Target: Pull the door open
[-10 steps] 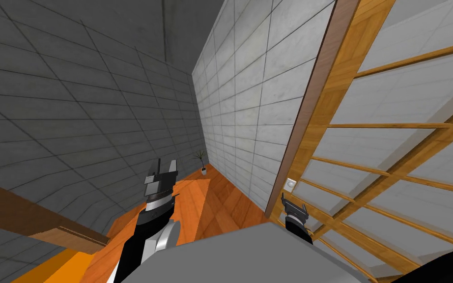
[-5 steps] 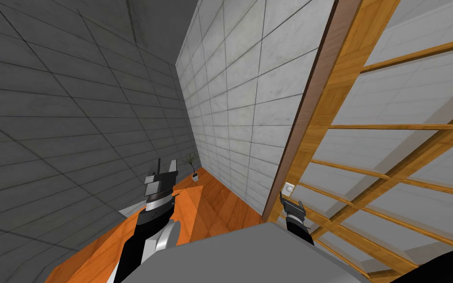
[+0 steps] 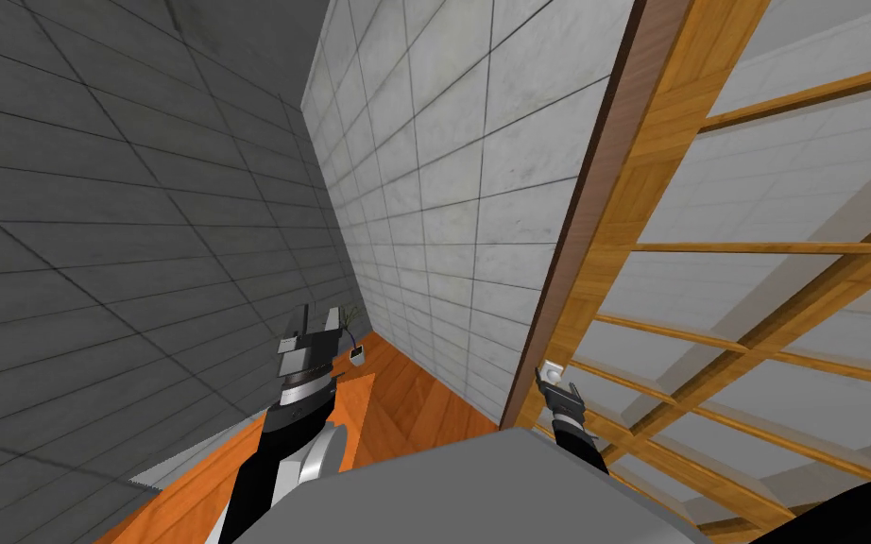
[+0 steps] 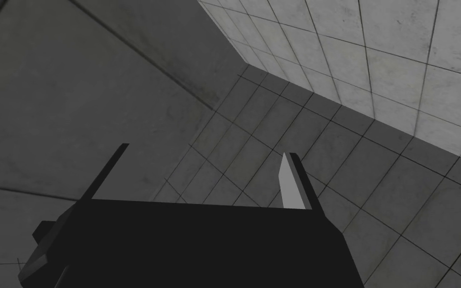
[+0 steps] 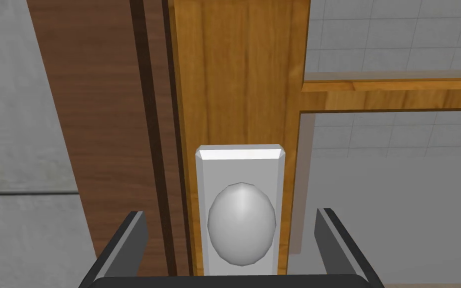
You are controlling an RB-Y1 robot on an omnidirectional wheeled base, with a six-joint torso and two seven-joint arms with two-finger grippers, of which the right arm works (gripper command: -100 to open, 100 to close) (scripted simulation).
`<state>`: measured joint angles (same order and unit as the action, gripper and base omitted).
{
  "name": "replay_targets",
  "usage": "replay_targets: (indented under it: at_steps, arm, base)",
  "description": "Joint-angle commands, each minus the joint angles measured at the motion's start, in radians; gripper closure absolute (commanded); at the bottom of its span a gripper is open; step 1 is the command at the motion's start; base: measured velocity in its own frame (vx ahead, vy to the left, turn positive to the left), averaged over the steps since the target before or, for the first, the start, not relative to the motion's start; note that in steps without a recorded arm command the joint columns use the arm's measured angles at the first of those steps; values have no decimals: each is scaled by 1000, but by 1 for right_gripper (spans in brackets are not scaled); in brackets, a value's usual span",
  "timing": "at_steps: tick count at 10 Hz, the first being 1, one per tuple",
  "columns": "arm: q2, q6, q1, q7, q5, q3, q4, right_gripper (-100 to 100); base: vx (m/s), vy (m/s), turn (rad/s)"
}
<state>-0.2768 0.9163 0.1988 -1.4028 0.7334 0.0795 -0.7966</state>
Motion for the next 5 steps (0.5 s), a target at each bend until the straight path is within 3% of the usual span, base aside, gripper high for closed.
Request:
replay_targets:
  at_steps: [1,2,3,5]
  arm:
    - [-17,4,0,-28,-11,-24,12,-100]
    - [-4,4,5,-17,-9,-20,6,-100]
    - [-4,4,5,-17,-9,-20,6,100]
    - [-4,4,5,-17,-9,-20,6,100]
  base:
    - [180,-81,-195]
    - [54,-3,-56]
    - [-27,23,57]
    - [-24,-7,-10]
